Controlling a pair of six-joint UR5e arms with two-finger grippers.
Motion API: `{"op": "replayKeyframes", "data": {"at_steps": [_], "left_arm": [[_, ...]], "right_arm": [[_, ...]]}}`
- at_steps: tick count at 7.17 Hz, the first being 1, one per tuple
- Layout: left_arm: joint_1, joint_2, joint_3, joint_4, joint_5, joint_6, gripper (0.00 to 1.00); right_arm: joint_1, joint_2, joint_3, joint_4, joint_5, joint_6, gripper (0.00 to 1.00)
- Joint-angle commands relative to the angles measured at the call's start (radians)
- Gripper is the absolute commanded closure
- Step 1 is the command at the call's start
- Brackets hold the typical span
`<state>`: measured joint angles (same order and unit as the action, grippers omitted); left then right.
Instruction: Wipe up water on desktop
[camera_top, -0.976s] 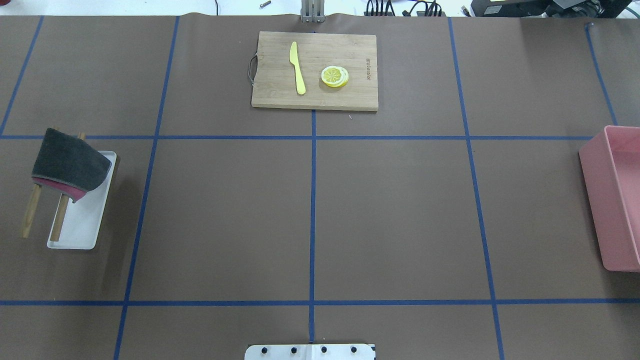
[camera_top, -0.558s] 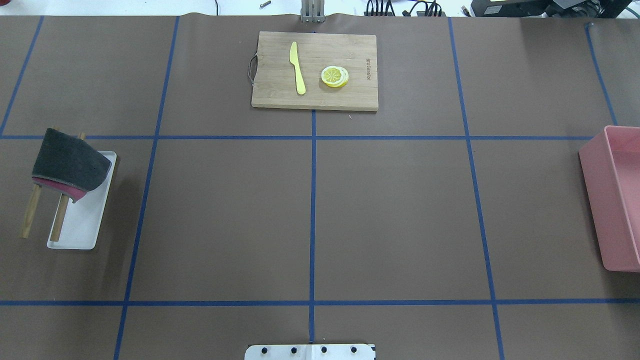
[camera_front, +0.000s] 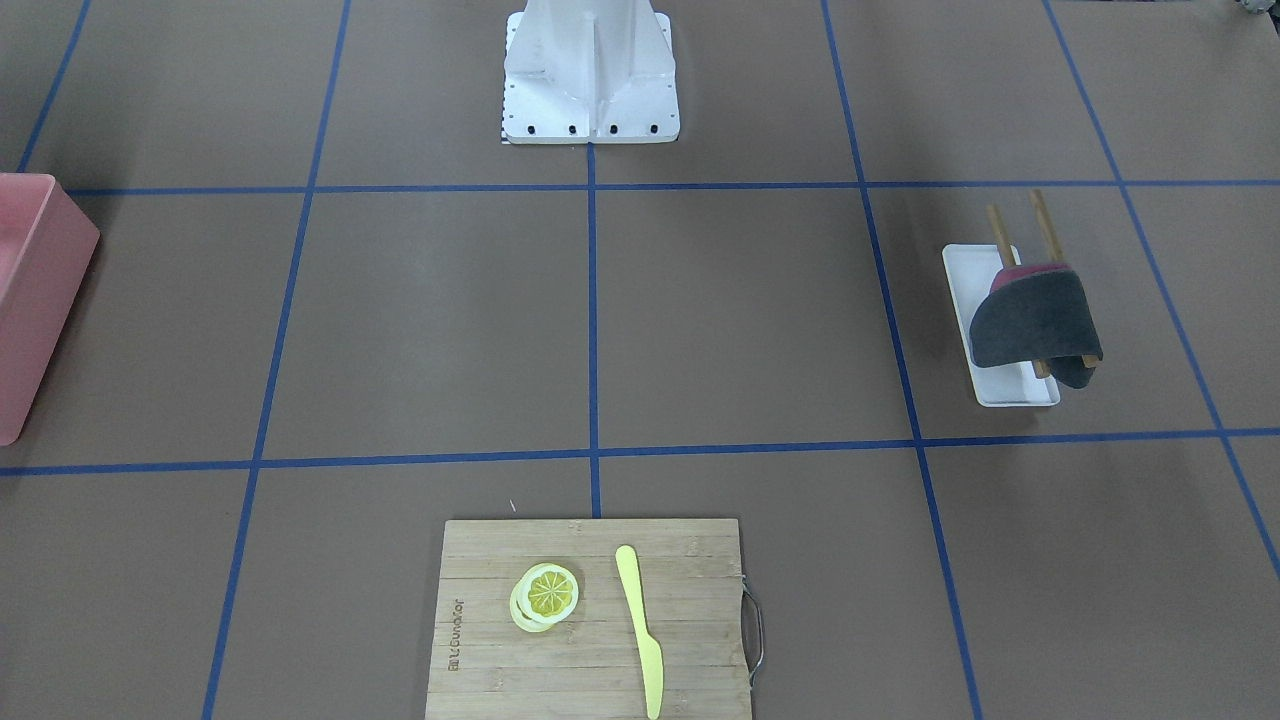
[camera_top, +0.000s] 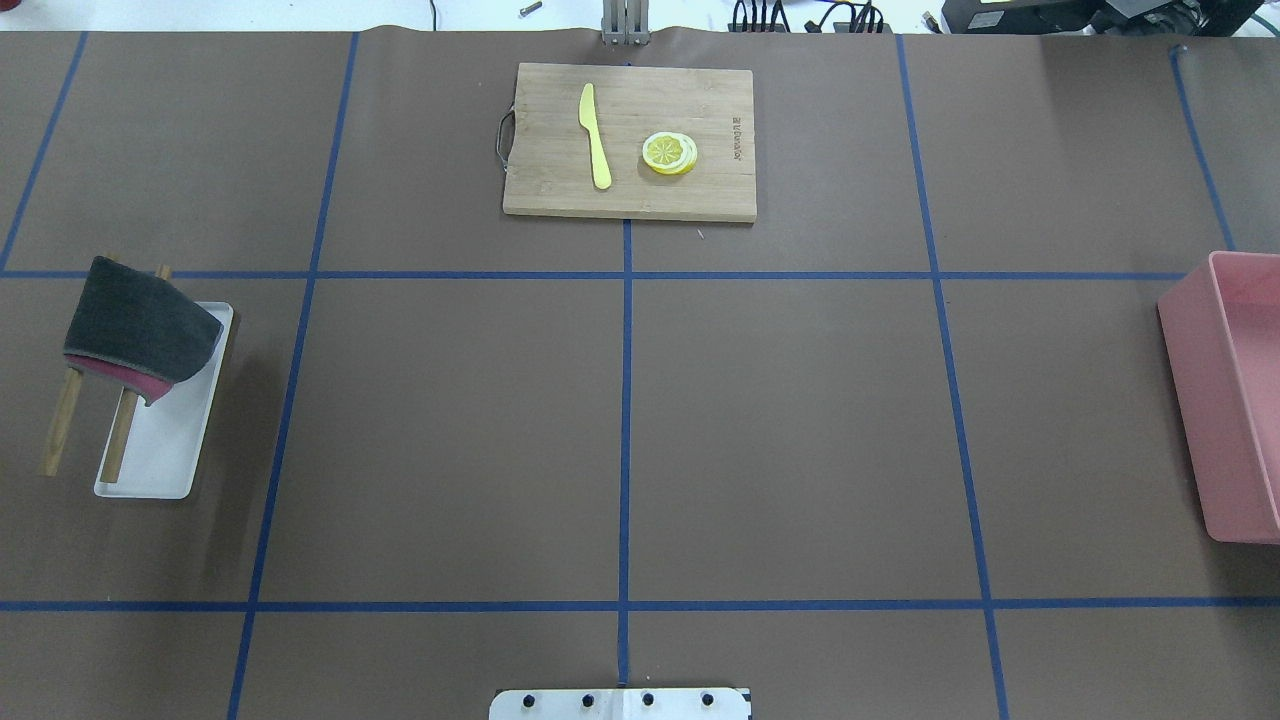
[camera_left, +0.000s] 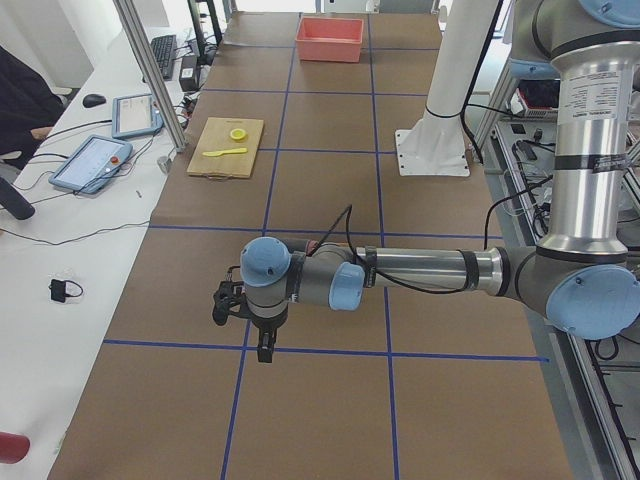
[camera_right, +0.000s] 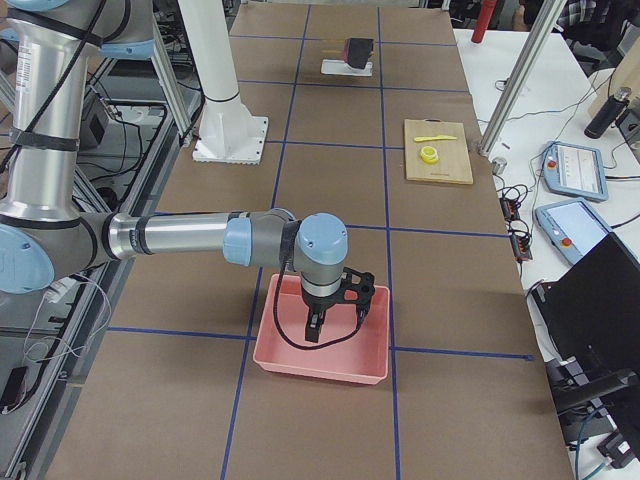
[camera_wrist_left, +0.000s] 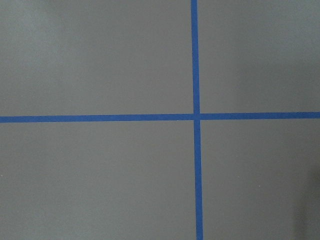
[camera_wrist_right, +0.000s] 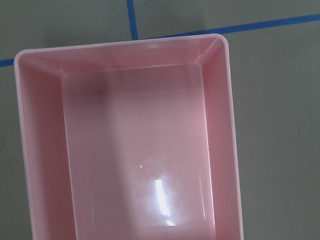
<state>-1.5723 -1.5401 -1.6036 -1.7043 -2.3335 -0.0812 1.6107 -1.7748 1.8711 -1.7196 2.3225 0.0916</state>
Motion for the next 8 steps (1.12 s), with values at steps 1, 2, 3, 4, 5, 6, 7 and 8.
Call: {"op": "replayKeyframes", "data": {"at_steps": [1,2,3,4,5,6,7,8], "left_arm": [[0.0,0.0,0.004,0.0,0.002,0.0,0.01],[0.0,0.0,0.005,0.0,0.002,-0.002,0.01],[0.002,-0.002,0.007,0.0,0.002,0.0,0.01],[0.0,-0.002,0.004,0.0,0.0,-0.002,0.01],[0.002,-0.011,-0.007,0.0,-0.006,-0.002,0.01],[0.002,-0.018,-0.007,-0.003,-0.001,0.0,0.01],[0.002,-0.018,-0.009,-0.015,-0.001,-0.002,0.01],[0.003,-0.021,-0.007,-0.014,0.006,-0.002,0.01]], "right_arm": [[0.0,0.002,0.0,0.0,0.0,0.0,0.0],[0.0,-0.003,0.017,-0.002,0.0,0.0,0.0],[0.0,-0.003,0.019,-0.002,0.0,0.0,0.0],[0.0,-0.005,0.019,-0.002,0.0,0.0,0.0],[0.0,-0.005,0.02,-0.002,0.009,0.0,0.0],[0.002,0.0,0.02,0.003,0.005,0.002,0.0],[0.002,-0.003,0.04,0.009,-0.008,0.001,0.0],[0.0,-0.003,0.055,0.009,-0.008,0.0,0.0]]}}
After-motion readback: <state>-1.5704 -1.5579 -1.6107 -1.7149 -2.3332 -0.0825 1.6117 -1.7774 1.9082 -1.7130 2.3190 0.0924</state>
